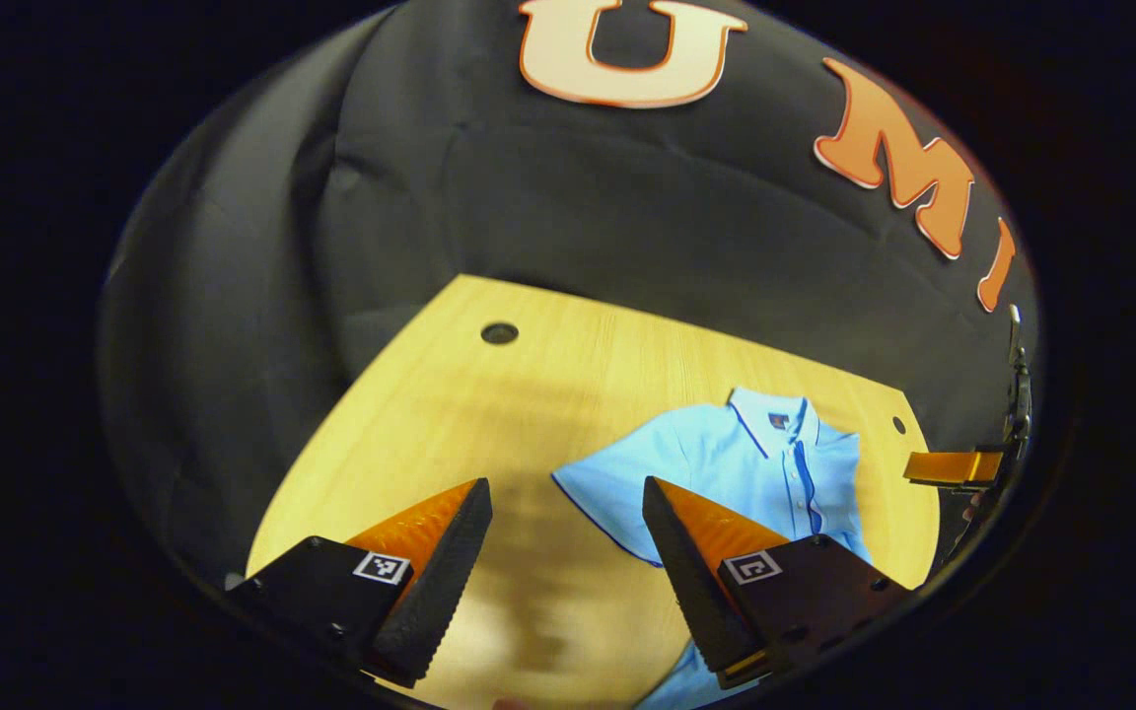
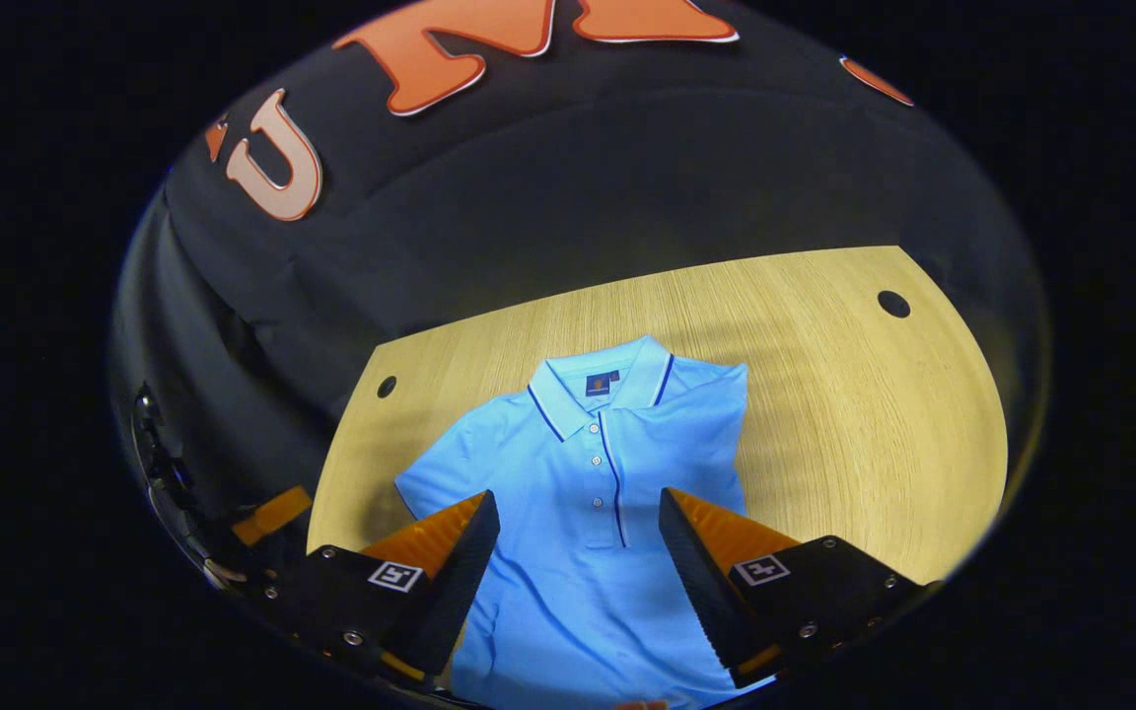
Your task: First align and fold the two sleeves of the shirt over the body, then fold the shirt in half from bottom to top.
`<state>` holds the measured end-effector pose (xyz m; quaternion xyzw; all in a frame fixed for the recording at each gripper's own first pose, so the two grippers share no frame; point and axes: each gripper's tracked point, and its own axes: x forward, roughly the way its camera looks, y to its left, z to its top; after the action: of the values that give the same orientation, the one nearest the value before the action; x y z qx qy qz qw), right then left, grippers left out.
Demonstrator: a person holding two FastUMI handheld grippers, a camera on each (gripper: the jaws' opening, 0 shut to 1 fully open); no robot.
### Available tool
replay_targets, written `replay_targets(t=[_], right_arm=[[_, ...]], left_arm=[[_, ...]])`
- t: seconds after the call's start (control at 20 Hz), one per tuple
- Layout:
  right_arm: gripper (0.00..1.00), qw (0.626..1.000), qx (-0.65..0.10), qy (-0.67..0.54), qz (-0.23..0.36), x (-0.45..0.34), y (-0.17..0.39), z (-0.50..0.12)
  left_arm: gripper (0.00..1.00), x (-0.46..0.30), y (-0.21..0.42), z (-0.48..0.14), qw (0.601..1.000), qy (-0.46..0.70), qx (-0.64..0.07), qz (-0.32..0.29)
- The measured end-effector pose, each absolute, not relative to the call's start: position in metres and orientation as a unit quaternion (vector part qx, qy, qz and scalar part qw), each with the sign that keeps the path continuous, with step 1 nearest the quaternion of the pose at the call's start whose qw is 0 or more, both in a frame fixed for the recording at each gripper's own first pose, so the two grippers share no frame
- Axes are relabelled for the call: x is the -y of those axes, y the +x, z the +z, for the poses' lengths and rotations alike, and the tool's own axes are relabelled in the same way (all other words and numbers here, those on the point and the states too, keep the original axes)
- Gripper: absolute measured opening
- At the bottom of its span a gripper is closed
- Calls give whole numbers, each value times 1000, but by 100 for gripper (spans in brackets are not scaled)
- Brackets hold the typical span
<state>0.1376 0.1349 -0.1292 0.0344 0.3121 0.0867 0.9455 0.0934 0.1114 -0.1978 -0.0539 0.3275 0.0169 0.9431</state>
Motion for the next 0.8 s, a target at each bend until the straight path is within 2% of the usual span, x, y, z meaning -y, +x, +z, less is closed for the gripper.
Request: replay_targets(t=[0.35, 0.8], right_arm=[[98, 949, -300, 39, 87, -99, 107, -116], [98, 942, -325, 65, 53, -38, 82, -132]], left_arm=[[100, -85, 115, -247, 895, -94, -435, 30], [100, -80, 141, -305, 857, -111, -499, 68]])
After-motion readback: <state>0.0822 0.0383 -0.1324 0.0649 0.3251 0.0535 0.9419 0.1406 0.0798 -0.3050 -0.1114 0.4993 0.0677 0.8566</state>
